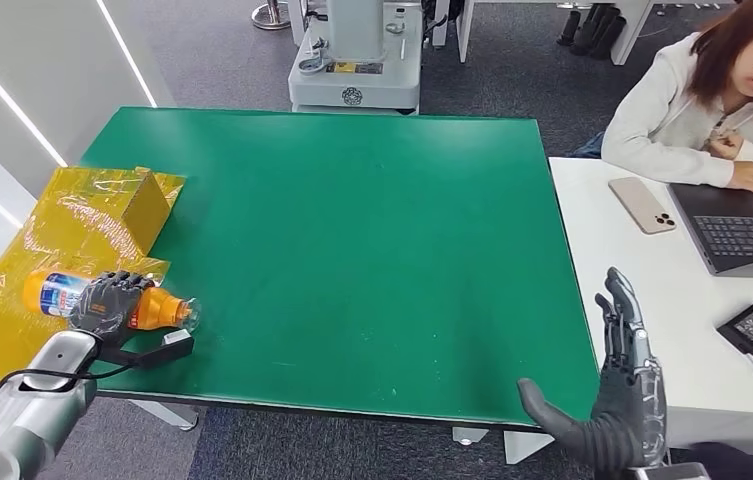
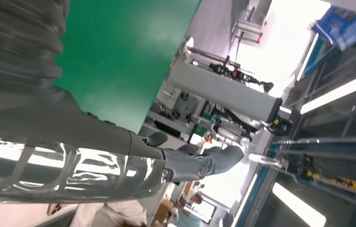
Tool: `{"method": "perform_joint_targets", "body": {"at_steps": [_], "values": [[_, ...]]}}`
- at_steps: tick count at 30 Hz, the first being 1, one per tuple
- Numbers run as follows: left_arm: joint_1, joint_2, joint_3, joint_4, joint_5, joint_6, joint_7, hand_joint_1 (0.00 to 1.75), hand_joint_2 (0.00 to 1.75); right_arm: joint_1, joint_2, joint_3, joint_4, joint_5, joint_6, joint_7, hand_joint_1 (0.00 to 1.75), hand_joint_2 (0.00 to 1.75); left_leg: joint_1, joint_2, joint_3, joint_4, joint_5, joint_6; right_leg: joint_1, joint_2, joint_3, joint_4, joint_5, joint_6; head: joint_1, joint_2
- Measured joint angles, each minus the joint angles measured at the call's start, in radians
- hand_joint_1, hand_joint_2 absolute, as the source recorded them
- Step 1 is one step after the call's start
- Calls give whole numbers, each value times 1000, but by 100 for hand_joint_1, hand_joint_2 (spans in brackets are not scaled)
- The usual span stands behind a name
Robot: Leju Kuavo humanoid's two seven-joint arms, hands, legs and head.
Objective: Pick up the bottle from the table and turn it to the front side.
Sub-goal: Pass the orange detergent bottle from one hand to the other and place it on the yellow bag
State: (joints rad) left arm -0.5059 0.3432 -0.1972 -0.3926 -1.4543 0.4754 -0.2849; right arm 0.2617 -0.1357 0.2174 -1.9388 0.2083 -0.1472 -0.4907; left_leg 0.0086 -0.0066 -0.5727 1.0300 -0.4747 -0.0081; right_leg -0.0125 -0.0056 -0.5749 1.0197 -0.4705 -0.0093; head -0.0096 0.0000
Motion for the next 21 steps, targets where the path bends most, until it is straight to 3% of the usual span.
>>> {"method": "perform_joint_targets", "body": {"at_steps": [1, 9, 21], "values": [[2, -8, 0, 0, 3, 9, 0, 0, 175, -1, 2, 0, 0, 5, 9, 1, 0, 175, 0, -1, 0, 0, 0, 0, 0, -1, 1, 0, 0, 0, 0, 0], [34, -63, 3, -15, 55, 101, -10, 0, 175, -27, 6, 0, 16, 29, 55, 5, 0, 175, -1, -5, 1, 0, 1, 1, -1, -4, 3, 0, -1, 1, 0, 0], [55, -138, 42, -51, 192, 123, -59, 0, 175, -69, 7, 0, 42, 24, 66, 40, 0, 175, -2, -5, 1, 0, 1, 2, -1, -5, 2, 0, -1, 1, 0, 0]]}}
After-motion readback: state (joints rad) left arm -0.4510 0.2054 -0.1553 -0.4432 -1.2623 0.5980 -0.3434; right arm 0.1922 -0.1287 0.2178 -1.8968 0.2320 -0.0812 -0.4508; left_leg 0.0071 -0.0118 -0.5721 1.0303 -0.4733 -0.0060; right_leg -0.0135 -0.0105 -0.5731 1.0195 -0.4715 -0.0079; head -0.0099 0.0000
